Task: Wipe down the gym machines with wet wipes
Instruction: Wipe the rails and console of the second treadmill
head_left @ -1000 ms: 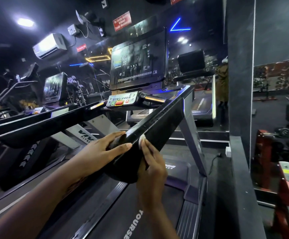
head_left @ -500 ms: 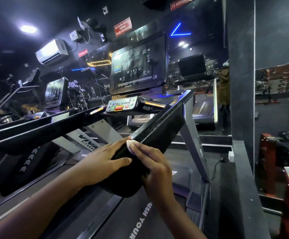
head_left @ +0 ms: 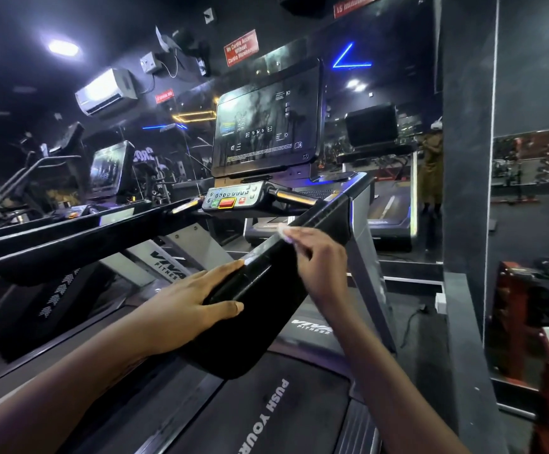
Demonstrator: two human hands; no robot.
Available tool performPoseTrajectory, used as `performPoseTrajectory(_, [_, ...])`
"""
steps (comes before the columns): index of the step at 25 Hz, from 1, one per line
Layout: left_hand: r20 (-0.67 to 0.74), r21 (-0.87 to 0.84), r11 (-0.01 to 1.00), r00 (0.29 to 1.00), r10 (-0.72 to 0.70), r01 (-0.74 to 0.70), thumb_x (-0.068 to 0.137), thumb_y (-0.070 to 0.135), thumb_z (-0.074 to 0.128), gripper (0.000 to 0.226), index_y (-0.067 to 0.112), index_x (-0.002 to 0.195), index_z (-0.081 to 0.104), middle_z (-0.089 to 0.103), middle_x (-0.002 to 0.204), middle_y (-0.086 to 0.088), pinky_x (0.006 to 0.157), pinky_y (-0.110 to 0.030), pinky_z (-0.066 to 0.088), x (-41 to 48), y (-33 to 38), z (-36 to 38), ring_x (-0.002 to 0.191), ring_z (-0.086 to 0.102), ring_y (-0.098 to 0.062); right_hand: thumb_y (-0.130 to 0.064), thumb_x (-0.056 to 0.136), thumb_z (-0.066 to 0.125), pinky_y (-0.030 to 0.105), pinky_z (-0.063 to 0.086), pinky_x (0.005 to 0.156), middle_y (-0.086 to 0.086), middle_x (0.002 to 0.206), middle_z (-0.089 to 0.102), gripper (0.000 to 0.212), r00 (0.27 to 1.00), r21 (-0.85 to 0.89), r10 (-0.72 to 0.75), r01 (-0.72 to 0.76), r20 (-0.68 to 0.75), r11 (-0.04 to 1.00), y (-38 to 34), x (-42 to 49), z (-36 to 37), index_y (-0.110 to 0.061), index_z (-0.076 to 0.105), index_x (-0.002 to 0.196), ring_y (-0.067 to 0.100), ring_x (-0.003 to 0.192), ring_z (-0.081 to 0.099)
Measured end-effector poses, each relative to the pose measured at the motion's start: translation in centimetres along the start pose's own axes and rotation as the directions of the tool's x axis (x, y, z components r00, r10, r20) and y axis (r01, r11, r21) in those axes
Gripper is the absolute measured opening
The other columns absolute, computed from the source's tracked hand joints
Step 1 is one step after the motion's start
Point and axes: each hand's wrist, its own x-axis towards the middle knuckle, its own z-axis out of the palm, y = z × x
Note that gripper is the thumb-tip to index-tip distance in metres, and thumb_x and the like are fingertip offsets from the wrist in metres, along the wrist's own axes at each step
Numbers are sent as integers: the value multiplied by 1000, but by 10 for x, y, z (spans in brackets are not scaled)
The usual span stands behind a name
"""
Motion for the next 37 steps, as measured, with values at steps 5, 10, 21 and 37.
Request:
performPoseTrajectory(5, [18, 12, 1000, 1000, -20, 20, 92, 43, 52, 58, 63, 130, 14, 45, 127, 15, 95, -26, 46, 1, 4, 0, 109, 53, -8, -28, 82, 39, 20, 42, 84, -1, 99, 71, 41, 937, 67, -212, 201, 279, 977, -43, -12, -14, -15, 74, 98, 18, 92, 63])
performPoseTrajectory(10, [67, 46, 997, 996, -58, 55, 77, 67, 47, 74, 56, 142, 12, 39, 144, 12, 106, -29, 36, 4, -1, -2, 125, 44, -11, -6, 90, 46, 30, 42, 90, 5, 114, 66, 32, 891, -199, -80, 187, 448, 962, -1, 39, -6, -14, 69, 111, 25, 105, 58])
performPoseTrajectory(21, [132, 14, 998, 989, -68, 67, 89, 48, 59, 72, 45, 145, 14, 46, 132, 10, 88, -9, 39, 16, 2, -7, 111, 51, -6, 2, 79, 60, 12, 43, 93, -8, 112, 66, 37, 971, 402, 189, -116, -149, 908, -60, -87, 0, -15, 69, 110, 0, 104, 59])
performPoseTrajectory(37, [80, -87, 989, 991, -111, 117, 73, 67, 59, 89, 53, 144, 7, 32, 152, 4, 106, -24, 33, 14, -3, -1, 134, 38, -14, 4, 80, 60, 8, 42, 89, 1, 103, 70, 30, 988, 248, 112, -82, -107, 965, -9, -39, -7, -10, 72, 103, 6, 97, 61])
